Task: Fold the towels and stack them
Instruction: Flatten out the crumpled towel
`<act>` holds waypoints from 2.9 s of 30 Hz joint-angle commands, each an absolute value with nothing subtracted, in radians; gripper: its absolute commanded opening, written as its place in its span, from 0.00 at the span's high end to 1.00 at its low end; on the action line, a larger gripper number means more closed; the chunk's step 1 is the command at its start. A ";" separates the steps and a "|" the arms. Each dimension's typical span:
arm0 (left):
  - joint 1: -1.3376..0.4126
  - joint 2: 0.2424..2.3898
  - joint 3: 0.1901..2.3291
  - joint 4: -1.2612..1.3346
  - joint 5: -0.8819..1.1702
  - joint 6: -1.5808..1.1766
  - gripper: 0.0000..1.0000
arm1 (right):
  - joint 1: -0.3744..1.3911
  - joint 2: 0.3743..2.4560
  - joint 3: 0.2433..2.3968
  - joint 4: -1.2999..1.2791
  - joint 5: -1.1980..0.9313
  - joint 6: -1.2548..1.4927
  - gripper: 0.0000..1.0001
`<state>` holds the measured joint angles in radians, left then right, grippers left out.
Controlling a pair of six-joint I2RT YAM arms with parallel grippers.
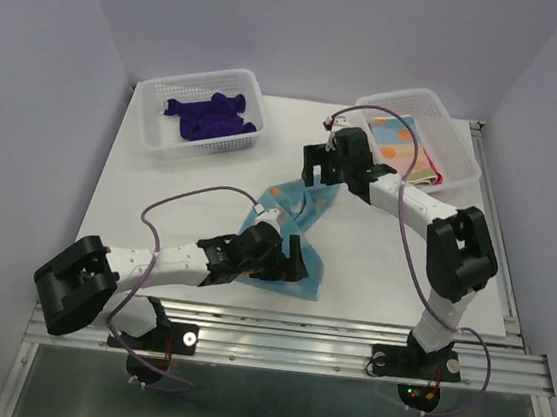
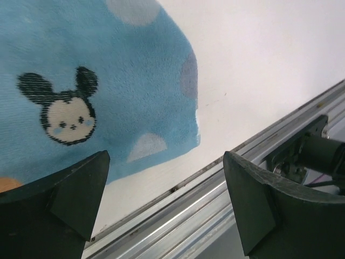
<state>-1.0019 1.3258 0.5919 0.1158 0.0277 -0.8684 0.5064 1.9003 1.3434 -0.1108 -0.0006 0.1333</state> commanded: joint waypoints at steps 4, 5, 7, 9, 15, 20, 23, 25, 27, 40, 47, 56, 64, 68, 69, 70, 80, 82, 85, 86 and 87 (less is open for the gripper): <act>-1.000 1.108 0.629 -0.287 -0.309 -1.007 0.01 | 0.558 1.526 1.110 -0.201 0.179 0.375 0.00; -0.977 1.100 0.624 -0.342 -0.358 -1.088 0.01 | 0.583 1.491 1.062 -0.218 0.211 0.470 0.00; -0.954 1.074 0.600 -0.450 -0.392 -1.158 0.01 | 0.665 1.404 0.933 -0.265 0.250 0.605 0.00; -0.918 1.039 0.557 -0.469 -0.388 -1.198 0.01 | 0.782 1.355 0.858 -0.287 0.293 0.674 0.00; -0.818 1.003 0.494 -0.446 -0.357 -1.186 0.01 | 1.015 1.313 0.755 -0.425 0.360 0.879 0.00; -0.744 1.032 0.465 -0.356 -0.282 -1.111 0.01 | 1.112 1.393 0.788 -0.532 0.439 0.968 0.01; -0.742 1.055 0.462 -0.339 -0.273 -1.104 0.01 | 1.129 1.422 0.788 -0.537 0.434 0.989 0.10; -0.742 1.061 0.465 -0.342 -0.270 -1.098 0.01 | 1.141 1.439 0.785 -0.532 0.419 0.991 0.20; -0.741 1.066 0.466 -0.353 -0.268 -1.100 0.01 | 1.149 1.448 0.775 -0.529 0.407 1.002 0.22; -0.742 1.085 0.472 -0.315 -0.196 -1.042 0.01 | 1.144 1.489 0.736 -0.542 0.514 1.061 0.79; -0.762 1.078 0.456 -0.271 -0.083 -0.979 0.03 | 1.080 1.494 0.689 -0.442 0.443 1.020 0.87; -0.782 1.164 0.503 -0.316 -0.112 -0.980 0.28 | 1.008 1.471 0.663 -0.376 0.373 0.968 0.88; -0.782 1.239 0.546 -0.356 -0.173 -0.983 0.53 | 0.993 1.459 0.652 -0.354 0.341 0.945 0.88; -0.782 1.241 0.548 -0.365 -0.198 -0.994 0.58 | 0.982 1.444 0.644 -0.357 0.337 0.940 0.88; -0.782 1.244 0.548 -0.370 -0.204 -0.999 0.58 | 0.977 1.436 0.641 -0.359 0.336 0.939 0.88; -0.782 1.252 0.554 -0.376 -0.210 -0.997 0.58 | 0.974 1.422 0.638 -0.362 0.336 0.937 0.88; -0.785 1.325 0.604 -0.379 -0.248 -0.959 1.00 | 0.966 1.381 0.626 -0.351 0.322 0.916 0.88; -0.785 1.322 0.606 -0.356 -0.241 -0.945 1.00 | 0.966 1.381 0.624 -0.345 0.318 0.905 0.88; -0.799 1.272 0.589 -0.307 -0.200 -0.911 1.00 | 0.965 1.373 0.638 -0.341 0.316 0.871 0.92; -0.807 1.249 0.584 -0.272 -0.195 -0.907 1.00 | 0.965 1.368 0.644 -0.341 0.319 0.858 0.95; -0.836 1.221 0.581 -0.258 -0.205 -0.902 1.00 | 0.965 1.359 0.650 -0.341 0.322 0.844 0.97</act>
